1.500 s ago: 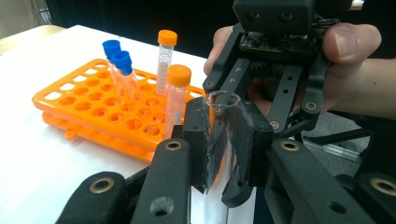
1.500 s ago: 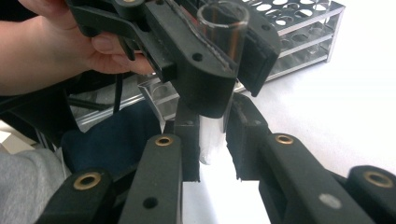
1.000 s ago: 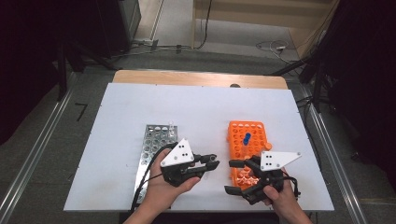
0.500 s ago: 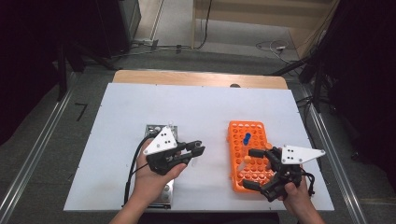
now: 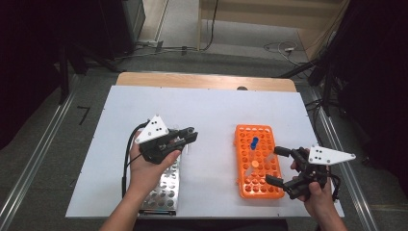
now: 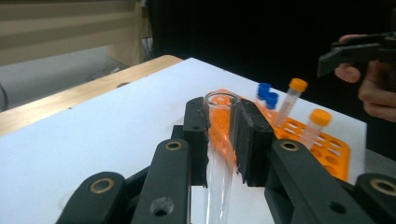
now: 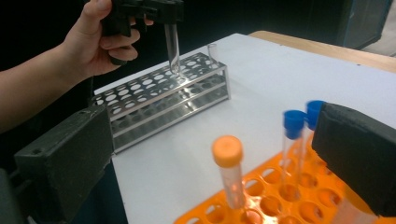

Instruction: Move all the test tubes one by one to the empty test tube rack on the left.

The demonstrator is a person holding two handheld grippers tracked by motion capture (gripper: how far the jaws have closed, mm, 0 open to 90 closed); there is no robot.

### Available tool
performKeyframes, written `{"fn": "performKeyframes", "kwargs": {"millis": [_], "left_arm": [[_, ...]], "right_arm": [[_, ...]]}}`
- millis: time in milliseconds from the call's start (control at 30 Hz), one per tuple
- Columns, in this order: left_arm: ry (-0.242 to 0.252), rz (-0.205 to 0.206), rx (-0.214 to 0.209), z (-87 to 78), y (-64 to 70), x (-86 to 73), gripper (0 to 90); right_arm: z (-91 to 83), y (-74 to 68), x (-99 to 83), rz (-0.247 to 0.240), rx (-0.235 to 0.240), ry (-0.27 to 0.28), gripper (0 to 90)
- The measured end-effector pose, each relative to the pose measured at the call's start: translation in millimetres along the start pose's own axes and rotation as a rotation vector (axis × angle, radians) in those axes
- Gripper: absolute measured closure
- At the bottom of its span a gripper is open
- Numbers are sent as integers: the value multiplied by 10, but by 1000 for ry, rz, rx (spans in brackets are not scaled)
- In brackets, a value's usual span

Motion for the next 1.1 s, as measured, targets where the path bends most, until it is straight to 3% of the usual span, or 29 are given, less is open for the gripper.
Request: {"fn": "performKeyframes", "kwargs": {"millis": [333, 800, 1100], "left_arm": [[4, -28, 71, 40, -244, -52, 763], [30, -30, 202, 149, -382, -203, 762], [22, -24, 220, 200, -430, -277, 762]], "right_arm": [[-206, 171, -90, 34, -55, 16, 0], [-319, 296, -215, 64, -105, 9, 0], [-304, 315, -239, 65, -108, 0, 0]]}}
Point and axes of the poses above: each handheld gripper's, and its own axes: z roughly forward along the jaws, x roughly out of its top, y roughly to its right, the point moved 2 cm from there along z, roughly forward along the jaws, and after that the axes turned 12 degrees about x, right-handed, at the moved point
